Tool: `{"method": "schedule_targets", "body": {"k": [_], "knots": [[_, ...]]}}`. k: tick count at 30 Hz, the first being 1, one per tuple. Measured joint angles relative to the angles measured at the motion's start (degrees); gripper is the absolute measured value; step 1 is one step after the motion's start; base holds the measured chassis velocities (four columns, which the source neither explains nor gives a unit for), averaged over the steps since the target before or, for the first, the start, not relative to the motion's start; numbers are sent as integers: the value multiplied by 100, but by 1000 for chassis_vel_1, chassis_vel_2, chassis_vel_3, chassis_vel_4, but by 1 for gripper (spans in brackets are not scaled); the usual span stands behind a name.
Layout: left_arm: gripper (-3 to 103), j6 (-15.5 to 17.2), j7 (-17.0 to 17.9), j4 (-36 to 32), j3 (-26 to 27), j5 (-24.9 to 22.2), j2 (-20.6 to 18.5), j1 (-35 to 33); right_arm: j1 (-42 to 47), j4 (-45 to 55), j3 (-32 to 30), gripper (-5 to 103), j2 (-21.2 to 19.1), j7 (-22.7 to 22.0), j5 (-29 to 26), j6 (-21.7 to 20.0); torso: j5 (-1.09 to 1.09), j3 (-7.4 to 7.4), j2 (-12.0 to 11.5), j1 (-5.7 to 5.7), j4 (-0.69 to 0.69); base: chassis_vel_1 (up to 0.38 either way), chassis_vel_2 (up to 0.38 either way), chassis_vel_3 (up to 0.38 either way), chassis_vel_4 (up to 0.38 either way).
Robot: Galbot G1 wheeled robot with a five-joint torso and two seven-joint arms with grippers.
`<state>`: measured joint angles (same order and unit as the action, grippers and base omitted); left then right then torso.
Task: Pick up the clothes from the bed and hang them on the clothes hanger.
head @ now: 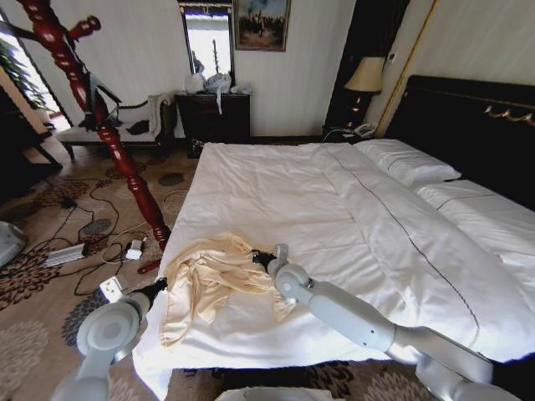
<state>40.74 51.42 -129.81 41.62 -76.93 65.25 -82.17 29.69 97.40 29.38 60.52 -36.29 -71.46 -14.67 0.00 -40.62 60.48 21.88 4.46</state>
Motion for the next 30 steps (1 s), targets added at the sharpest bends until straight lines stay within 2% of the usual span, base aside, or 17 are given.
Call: {"method": "schedule_targets", "body": {"k": [2,3,6,7,9,11,15,16,17,19,21,23,24,25,27,28,30], "knots": [[2,0,1,36,-30,5,2,15,-21,-22,-30,31,1,14,-46,58,0,0,0,0,0,0,0,0,0],[2,0,1,36,-30,5,2,15,-21,-22,-30,31,1,14,-46,58,0,0,0,0,0,0,0,0,0],[2,0,1,78,-41,8,-20,42,-22,-44,-65,48,47,15,-202,91,0,0,0,0,1,0,0,0,0],[2,0,1,78,-41,8,-20,42,-22,-44,-65,48,47,15,-202,91,0,0,0,0,1,0,0,0,0],[2,0,1,100,-45,8,-30,58,-11,-49,-61,58,78,6,-258,91,0,0,0,0,0,0,0,0,0],[2,1,1,107,-47,8,-33,61,-6,-50,-44,58,85,4,-257,91,0,0,0,0,0,0,0,0,0],[2,1,0,125,-49,10,-42,63,-4,-87,54,80,114,-68,-210,-18,0,0,0,0,0,0,0,0,0],[2,1,0,129,-47,10,-45,66,-7,-97,68,80,114,-70,-198,-33,0,0,0,0,0,0,0,0,0],[2,1,0,133,-46,11,-47,70,-12,-101,85,89,109,-56,-185,-36,0,0,0,0,0,0,0,0,0],[2,1,0,140,-43,11,-49,75,-19,-101,108,88,91,-9,-166,-35,0,0,0,0,0,0,0,0,0],[2,1,0,155,-41,11,-49,82,-24,-87,140,78,72,33,-148,-34,0,0,0,0,1,0,0,0,0],[2,1,0,161,-41,11,-49,85,-25,-85,147,78,69,43,-145,-33,0,0,0,0,1,0,0,0,0],[2,1,0,174,-41,16,-45,90,-30,-86,168,67,62,70,-108,-33,0,0,0,0,0,0,0,0,0],[2,1,1,182,-41,18,-40,93,-33,-95,183,67,59,85,-76,-34,0,0,0,0,0,0,0,0,0],[2,1,5,188,-41,20,-36,96,-35,-118,207,55,52,104,-40,-33,0,0,0,0,0,0,0,0,0],[2,1,5,188,-41,20,-36,96,-35,-118,207,55,52,104,-40,-33,0,0,0,0,0,0,0,0,0],[2,0,8,188,-40,21,-34,99,-35,-128,217,45,45,109,-33,-27,0,0,0,0,0,0,0,0,0]]}}
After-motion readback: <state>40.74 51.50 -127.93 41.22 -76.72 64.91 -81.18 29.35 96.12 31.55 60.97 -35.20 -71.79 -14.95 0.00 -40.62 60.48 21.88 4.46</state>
